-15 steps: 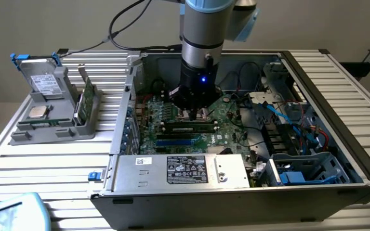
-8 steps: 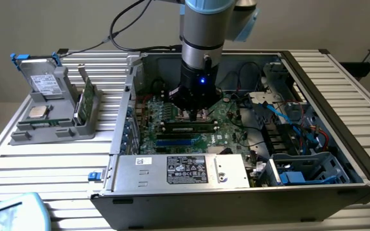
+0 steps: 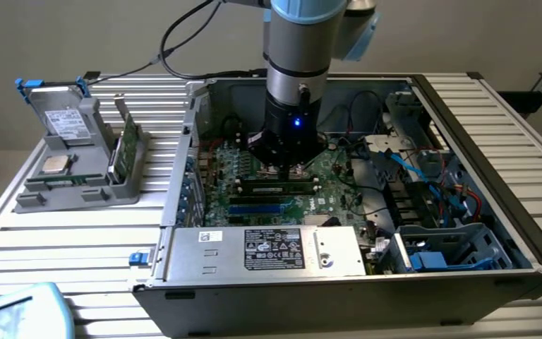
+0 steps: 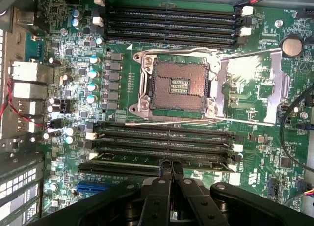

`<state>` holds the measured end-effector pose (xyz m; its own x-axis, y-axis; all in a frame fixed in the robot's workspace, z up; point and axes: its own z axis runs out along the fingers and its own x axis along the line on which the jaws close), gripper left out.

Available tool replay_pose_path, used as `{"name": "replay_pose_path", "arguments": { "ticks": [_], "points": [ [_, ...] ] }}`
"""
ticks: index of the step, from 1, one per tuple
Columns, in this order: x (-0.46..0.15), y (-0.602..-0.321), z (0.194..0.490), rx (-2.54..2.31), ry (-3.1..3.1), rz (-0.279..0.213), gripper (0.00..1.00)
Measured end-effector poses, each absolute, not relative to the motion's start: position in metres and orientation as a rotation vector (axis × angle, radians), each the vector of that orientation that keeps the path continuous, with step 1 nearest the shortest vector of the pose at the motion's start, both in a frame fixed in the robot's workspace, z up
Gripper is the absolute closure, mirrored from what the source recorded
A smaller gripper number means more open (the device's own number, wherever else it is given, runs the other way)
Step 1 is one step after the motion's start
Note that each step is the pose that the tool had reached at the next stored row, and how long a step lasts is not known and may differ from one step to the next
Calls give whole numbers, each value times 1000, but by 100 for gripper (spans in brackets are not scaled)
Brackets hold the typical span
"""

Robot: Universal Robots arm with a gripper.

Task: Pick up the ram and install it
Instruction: 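Press down the ram until it locks into place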

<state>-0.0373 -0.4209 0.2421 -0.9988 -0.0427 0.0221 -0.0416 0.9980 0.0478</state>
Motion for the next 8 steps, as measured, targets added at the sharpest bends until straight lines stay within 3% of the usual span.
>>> {"name": "replay_pose_path", "arguments": {
  "ticks": [8],
  "points": [
    [-38,-421,242,24,-3119,-74,89]
  ]
}}
